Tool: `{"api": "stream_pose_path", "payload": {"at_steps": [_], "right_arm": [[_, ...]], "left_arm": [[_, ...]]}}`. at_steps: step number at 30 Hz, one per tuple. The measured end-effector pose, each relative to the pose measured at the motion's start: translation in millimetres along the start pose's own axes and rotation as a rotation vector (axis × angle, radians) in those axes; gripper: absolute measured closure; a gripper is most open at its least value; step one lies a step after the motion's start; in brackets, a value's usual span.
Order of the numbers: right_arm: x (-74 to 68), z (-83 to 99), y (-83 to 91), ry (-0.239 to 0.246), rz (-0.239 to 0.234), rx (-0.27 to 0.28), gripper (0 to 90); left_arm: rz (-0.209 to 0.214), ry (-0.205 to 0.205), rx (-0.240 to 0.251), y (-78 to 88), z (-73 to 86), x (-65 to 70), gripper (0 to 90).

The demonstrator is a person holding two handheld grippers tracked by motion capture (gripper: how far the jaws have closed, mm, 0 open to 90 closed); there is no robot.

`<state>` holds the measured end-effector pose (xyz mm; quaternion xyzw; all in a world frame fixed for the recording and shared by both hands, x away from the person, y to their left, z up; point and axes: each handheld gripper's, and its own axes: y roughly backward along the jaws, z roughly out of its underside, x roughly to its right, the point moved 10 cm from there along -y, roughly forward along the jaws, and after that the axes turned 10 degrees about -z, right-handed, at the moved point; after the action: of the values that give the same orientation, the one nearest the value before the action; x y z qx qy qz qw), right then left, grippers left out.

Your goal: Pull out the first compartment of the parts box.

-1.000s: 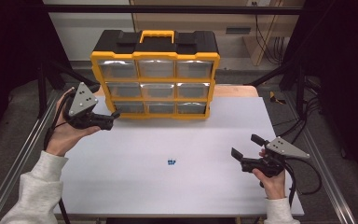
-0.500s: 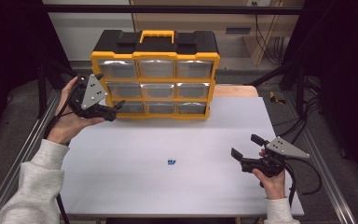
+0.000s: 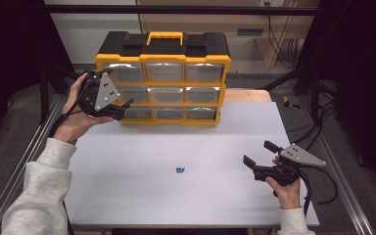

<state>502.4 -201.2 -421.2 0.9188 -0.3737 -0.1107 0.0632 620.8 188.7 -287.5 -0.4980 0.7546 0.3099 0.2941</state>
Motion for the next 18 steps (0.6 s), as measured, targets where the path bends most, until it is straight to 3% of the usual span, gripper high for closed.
{"api": "stream_pose_path", "payload": {"at_steps": [5, 18], "right_arm": [[0.5, 0.8, 0.1, 0.004, 0.002, -0.006, 4.3], [-0.6, 2.8, -2.4, 0.009, -0.002, -0.016, 4.1]], "left_arm": [[-0.017, -0.067, -0.004, -4.9, 1.0, -5.5, 4.3], [-0.056, -0.156, 0.002, -19.9, 2.3, -11.9, 5.4]]}}
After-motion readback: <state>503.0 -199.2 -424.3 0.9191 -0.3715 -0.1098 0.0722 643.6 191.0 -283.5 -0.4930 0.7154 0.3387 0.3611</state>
